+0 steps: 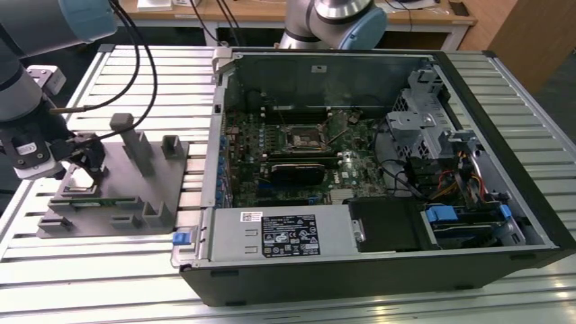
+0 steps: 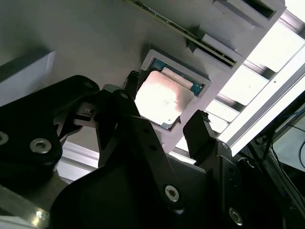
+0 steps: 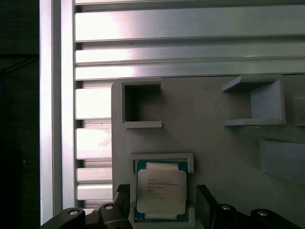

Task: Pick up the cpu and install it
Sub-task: 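Pick up the cpu and move it towards the insertion slot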

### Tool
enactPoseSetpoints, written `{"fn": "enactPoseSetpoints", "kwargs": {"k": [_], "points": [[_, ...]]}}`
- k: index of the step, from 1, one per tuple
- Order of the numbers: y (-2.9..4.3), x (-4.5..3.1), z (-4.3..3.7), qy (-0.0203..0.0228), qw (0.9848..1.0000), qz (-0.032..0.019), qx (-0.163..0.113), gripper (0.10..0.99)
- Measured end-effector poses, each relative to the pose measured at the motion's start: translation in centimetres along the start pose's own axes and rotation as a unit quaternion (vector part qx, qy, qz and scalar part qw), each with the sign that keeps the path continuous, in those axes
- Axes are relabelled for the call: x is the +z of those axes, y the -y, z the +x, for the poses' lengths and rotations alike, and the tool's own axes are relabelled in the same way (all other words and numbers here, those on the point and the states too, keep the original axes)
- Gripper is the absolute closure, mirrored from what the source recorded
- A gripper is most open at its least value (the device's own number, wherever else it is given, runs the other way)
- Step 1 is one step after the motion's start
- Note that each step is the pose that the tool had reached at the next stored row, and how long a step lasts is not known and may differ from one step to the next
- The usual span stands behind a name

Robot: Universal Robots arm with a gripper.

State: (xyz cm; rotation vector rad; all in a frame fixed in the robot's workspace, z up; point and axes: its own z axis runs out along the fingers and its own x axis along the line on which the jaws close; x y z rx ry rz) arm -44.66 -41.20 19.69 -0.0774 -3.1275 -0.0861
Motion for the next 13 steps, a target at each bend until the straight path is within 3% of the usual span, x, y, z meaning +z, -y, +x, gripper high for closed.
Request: {"fn": "enactPoseSetpoints", "kwargs": {"k": [13], "points": [[0.01,0.97,0.02,0.0,1.0,0.0,0.0,0.439]]}}
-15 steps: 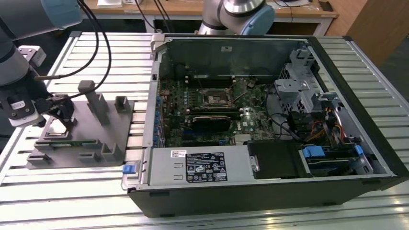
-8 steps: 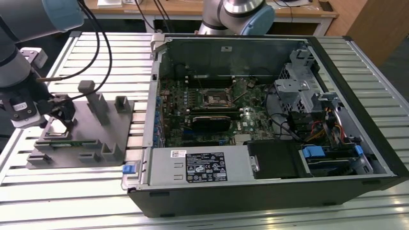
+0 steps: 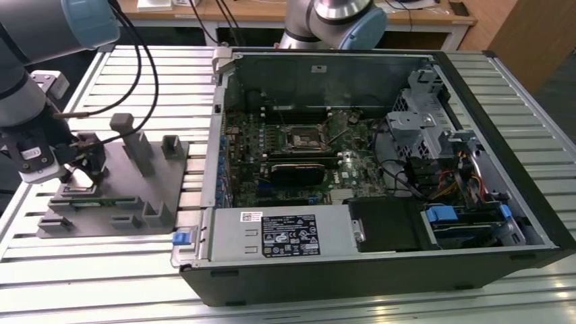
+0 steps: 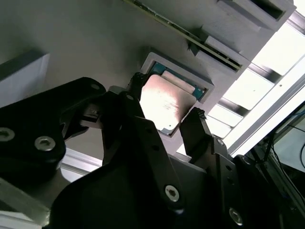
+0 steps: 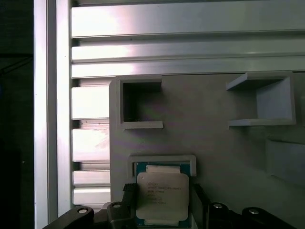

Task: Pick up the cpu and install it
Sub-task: 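Pick up the cpu and move it towards the insertion slot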

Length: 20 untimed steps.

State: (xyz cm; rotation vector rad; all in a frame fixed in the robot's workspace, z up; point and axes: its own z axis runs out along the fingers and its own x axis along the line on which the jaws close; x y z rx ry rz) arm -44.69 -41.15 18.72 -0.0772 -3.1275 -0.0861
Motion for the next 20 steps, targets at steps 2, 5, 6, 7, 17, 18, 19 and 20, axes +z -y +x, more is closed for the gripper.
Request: {"fn": "enactPoseSetpoints", "kwargs": {"k": [2,5,6,7,17,18,19,20], "points": [[0.0,0.03,0.0,0.0,1.0,0.0,0.0,0.51],[0.0,0.06,0.0,0.0,1.0,0.0,-0.001,0.51],[0.0,0.07,0.0,0.0,1.0,0.0,-0.001,0.51],[0.0,0.07,0.01,0.0,1.0,0.0,-0.001,0.51],[-0.07,0.07,0.1,-0.0002,1.0,-0.0001,-0.002,0.561],[-0.08,0.07,0.1,-0.0001,1.0,-0.0001,-0.002,0.561],[-0.08,0.08,0.1,-0.0001,1.0,-0.0002,-0.002,0.561],[-0.08,0.08,0.1,-0.0001,1.0,-0.0002,-0.002,0.561]]}}
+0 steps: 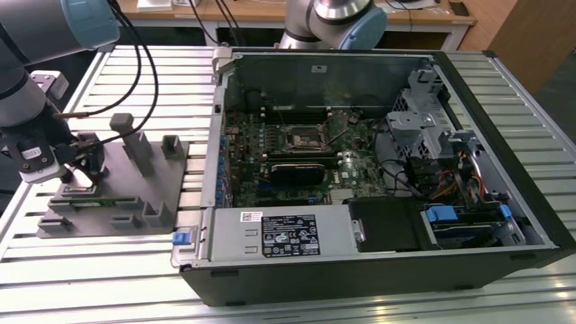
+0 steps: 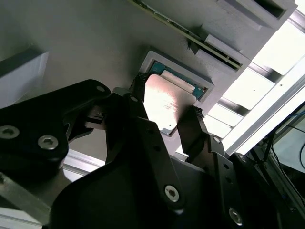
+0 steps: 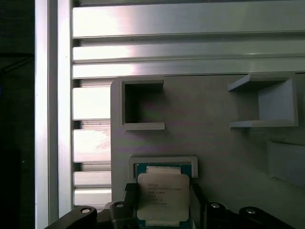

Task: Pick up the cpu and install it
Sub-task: 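Pick up the cpu and move it towards the insertion slot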

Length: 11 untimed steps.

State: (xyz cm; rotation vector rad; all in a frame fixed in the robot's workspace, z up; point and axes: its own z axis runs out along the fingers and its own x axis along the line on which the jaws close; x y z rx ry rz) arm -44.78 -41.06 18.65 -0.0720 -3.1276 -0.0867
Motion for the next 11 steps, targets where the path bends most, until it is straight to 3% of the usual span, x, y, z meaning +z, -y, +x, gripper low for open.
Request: {"fn": "enactPoseSetpoints", "kwargs": {"k": [5,11], "points": [[-0.02,-0.25,0.01,0.0001,1.0,-0.0002,0.0,0.561],[-0.07,-1.15,0.02,0.0002,1.0,-0.0004,0.0,0.561]]}}
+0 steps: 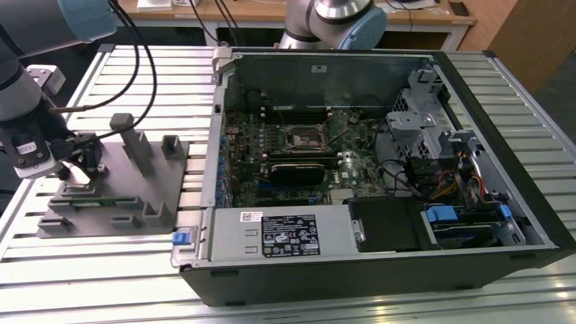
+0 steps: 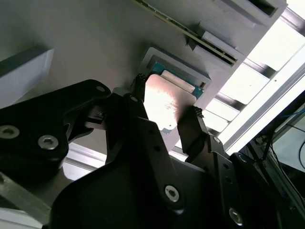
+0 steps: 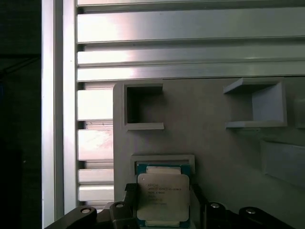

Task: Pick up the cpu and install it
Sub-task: 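Pick up the cpu and move it towards the insertion slot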

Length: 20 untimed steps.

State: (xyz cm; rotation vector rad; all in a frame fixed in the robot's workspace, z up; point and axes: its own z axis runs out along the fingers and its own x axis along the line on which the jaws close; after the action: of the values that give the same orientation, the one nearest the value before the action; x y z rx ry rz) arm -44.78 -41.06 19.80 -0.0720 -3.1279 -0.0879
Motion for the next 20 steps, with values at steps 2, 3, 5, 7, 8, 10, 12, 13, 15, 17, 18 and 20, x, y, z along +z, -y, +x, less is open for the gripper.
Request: {"fn": "enactPoseSetpoints", "kwargs": {"k": [2,3,5,7,8,10,12,13,15,17,18,20], "points": [[-0.02,-0.34,0.01,0.0,1.0,-0.0003,0.0,0.561],[-0.03,-0.5,0.01,0.0,1.0,-0.0006,0.0,0.561],[-0.04,-0.79,0.01,-0.0001,1.0,-0.0007,0.0,0.561],[-0.06,-1.0,0.01,0.0,1.0,-0.0008,0.0,0.561],[-0.06,-1.15,0.01,0.0,1.0,-0.0008,0.0,0.561],[-0.07,-1.28,0.01,0.0,1.0,-0.0023,0.0,0.561],[-0.08,-1.29,0.01,0.0001,1.0,-0.0025,0.0,0.561],[-0.08,-1.35,0.02,-0.0001,1.0,-0.0023,0.0,0.561],[-0.09,-1.52,0.02,-0.0002,1.0,-0.0023,0.0,0.561],[-0.1,-1.68,0.02,-0.0001,1.0,-0.0024,0.0,0.561],[-0.1,-1.74,0.02,0.0,1.0,-0.0024,0.0,0.561],[-0.1,-1.81,0.02,0.0,1.0,-0.0024,0.0,0.561]]}}
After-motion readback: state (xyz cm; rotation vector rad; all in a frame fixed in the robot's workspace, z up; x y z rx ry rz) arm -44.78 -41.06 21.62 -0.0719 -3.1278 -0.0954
